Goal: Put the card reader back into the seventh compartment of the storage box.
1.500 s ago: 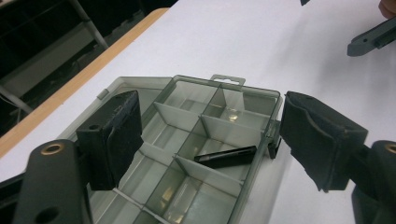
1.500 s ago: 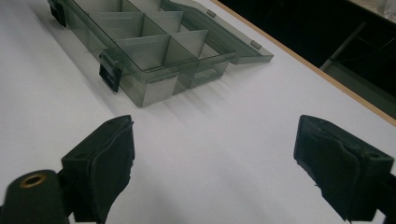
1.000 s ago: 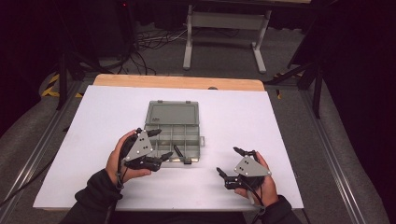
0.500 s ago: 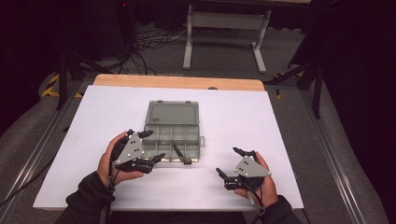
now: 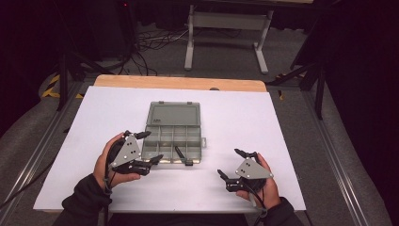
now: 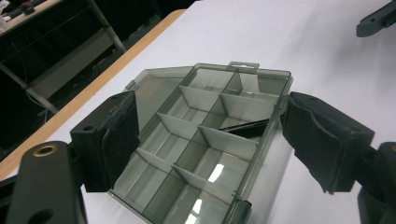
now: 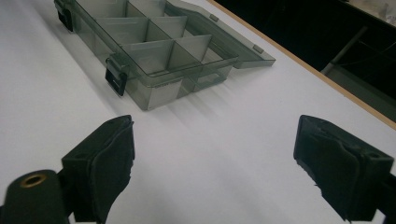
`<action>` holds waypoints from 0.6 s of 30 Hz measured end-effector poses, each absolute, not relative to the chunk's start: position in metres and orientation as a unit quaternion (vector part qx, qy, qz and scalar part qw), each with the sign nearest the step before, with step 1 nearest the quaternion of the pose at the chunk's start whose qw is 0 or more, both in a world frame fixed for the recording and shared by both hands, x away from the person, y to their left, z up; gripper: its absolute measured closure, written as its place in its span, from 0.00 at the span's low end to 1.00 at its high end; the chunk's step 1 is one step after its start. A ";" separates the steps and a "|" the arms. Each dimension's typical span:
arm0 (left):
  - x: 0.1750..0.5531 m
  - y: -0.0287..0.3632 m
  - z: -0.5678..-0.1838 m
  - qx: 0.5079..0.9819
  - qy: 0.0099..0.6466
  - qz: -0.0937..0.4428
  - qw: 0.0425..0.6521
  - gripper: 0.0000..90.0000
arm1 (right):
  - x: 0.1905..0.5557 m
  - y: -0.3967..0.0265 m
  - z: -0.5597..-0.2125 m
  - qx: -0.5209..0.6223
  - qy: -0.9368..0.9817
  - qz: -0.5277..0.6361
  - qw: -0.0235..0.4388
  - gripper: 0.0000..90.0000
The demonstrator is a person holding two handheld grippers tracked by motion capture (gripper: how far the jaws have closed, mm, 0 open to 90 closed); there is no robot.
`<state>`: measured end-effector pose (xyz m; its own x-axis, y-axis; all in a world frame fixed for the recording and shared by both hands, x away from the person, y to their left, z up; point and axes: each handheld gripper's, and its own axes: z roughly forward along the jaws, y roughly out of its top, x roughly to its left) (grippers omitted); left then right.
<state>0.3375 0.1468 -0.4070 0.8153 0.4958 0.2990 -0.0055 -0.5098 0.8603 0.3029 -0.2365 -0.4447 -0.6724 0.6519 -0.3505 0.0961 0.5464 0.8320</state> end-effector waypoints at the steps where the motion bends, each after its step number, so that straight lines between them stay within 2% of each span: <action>1: 0.337 0.147 -0.407 0.827 0.148 0.265 0.472 0.21 | 0.303 -0.236 -0.445 0.229 0.814 0.417 0.333 0.15; 18: 0.329 0.158 -0.411 0.833 0.152 0.273 0.457 0.20 | 0.300 -0.234 -0.443 0.224 0.815 0.419 0.331 0.15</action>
<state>0.3290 0.1577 -0.4108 0.8049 0.5022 0.3162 0.0028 -0.5360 0.8442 0.3000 -0.2335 -0.4433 -0.6801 0.6430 -0.3522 0.0872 0.5480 0.8319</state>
